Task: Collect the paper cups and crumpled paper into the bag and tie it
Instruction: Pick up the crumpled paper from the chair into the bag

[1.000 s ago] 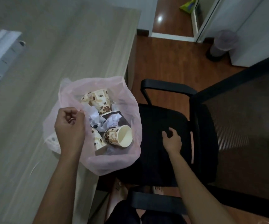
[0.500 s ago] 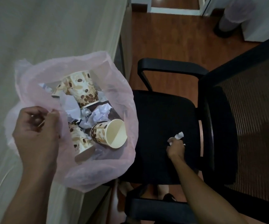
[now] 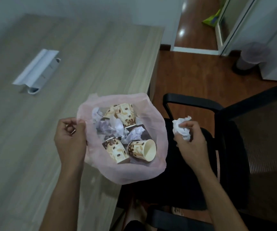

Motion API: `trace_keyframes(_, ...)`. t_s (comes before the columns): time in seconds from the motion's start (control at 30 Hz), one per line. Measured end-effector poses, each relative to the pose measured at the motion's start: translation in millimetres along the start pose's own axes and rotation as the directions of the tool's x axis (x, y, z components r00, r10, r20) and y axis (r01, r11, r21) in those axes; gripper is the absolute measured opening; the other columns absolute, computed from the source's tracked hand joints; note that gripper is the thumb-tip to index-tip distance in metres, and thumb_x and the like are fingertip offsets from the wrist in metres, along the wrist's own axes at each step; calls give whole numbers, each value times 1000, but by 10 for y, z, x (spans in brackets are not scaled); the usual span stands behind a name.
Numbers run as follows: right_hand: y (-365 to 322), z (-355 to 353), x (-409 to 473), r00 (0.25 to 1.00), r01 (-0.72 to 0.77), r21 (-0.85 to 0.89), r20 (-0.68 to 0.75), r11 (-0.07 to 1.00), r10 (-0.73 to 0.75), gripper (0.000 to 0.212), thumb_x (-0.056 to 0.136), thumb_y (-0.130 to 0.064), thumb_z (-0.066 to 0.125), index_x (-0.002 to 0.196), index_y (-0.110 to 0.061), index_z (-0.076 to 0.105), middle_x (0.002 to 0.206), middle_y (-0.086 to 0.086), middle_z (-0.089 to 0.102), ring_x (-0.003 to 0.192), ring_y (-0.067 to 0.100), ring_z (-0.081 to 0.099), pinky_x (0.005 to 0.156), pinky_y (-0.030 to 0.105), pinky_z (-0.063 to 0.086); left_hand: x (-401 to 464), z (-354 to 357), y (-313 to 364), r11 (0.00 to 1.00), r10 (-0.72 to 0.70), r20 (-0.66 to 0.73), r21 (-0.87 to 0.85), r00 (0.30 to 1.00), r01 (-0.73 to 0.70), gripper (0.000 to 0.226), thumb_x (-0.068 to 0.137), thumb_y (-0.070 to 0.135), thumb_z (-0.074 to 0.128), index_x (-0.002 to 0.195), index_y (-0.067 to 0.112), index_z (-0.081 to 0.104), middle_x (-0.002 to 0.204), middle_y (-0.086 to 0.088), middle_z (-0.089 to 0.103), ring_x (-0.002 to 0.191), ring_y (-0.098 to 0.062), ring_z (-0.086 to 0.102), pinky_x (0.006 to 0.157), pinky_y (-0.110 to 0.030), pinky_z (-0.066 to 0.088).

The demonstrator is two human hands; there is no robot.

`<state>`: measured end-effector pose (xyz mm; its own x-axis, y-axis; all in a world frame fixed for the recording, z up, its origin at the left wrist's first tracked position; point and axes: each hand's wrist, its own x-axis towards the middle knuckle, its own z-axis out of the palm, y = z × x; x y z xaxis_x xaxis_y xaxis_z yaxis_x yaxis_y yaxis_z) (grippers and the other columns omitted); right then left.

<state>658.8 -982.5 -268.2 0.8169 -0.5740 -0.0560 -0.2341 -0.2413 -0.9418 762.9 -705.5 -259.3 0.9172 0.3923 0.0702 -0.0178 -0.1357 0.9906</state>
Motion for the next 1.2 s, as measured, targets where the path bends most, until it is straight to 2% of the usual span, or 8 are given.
trace_keyframes(0.3, 757, 901, 126, 854, 1, -182, 511, 983, 93, 34, 85, -25, 69, 117, -30, 61, 111, -9, 65, 91, 10, 65, 82, 34, 55, -272, 572, -805, 973, -192, 30, 137, 981, 186, 11, 87, 5, 58, 84, 14, 53, 66, -8, 52, 34, -8, 44, 31, -19, 37)
trace_keyframes(0.43, 1284, 1253, 407, 751, 115, -281, 652, 953, 102, 49, 88, -25, 69, 135, -26, 57, 148, 6, 46, 130, 20, 49, 106, 37, 43, -209, 812, -1271, 950, -251, 16, 196, 968, 243, 7, 86, 6, 55, 92, 10, 53, 74, -13, 55, 33, -7, 44, 32, -19, 38)
trace_keyframes(0.5, 1541, 1253, 507, 754, 83, -295, 643, 952, 134, 43, 89, -16, 64, 131, -26, 62, 147, 6, 47, 130, 21, 50, 105, 36, 44, -161, 920, -1514, 939, -270, 26, 226, 962, 258, 7, 86, 7, 55, 91, 12, 53, 75, -12, 56, 34, -8, 46, 32, -19, 39)
trace_keyframes(0.6, 1818, 1125, 529, 788, 7, -308, 588, 951, 185, 29, 93, -18, 60, 119, -26, 69, 138, -2, 57, 103, 15, 66, 86, 25, 51, -154, 990, -1835, 922, -266, 55, 307, 963, 237, 8, 81, 16, 58, 83, 22, 52, 75, -7, 56, 51, -22, 54, 36, -23, 45)
trace_keyframes(0.73, 2040, 979, 500, 809, -63, -280, 548, 958, 213, 22, 94, -25, 60, 112, -24, 72, 126, -9, 65, 77, -1, 64, 72, 17, 50, -235, 1037, -1948, 847, -254, 90, 502, 963, 177, 26, 74, 27, 69, 97, 21, 58, 84, -2, 60, 70, -19, 57, 76, -45, 56)
trace_keyframes(0.9, 1920, 888, 535, 840, -81, -296, 494, 952, 225, 18, 92, -24, 62, 107, -22, 74, 100, -17, 69, 75, -7, 61, 64, 7, 45, -229, 1040, -1676, 772, -49, 217, 628, 975, -101, 51, 73, 35, 76, 119, 20, 59, 124, -6, 53, 117, -23, 50, 101, -36, 40)
trace_keyframes(1.03, 1569, 894, 682, 862, -3, -306, 482, 952, 157, 18, 90, -22, 63, 104, -20, 75, 98, -11, 73, 78, 0, 66, 65, 4, 45, -123, 974, -1312, 774, 58, 257, 598, 965, -206, 51, 78, 37, 73, 123, 19, 58, 130, -2, 55, 124, -21, 48, 103, -35, 37)
trace_keyframes(1.2, 1013, 956, 762, 847, 131, -336, 527, 933, 71, 21, 90, -24, 60, 106, -18, 74, 104, -3, 73, 97, 9, 65, 87, 24, 50, -60, 732, -922, 827, 6, 310, 533, 951, -179, 50, 82, 37, 73, 126, 22, 57, 135, 5, 56, 128, -15, 48, 102, -29, 35)
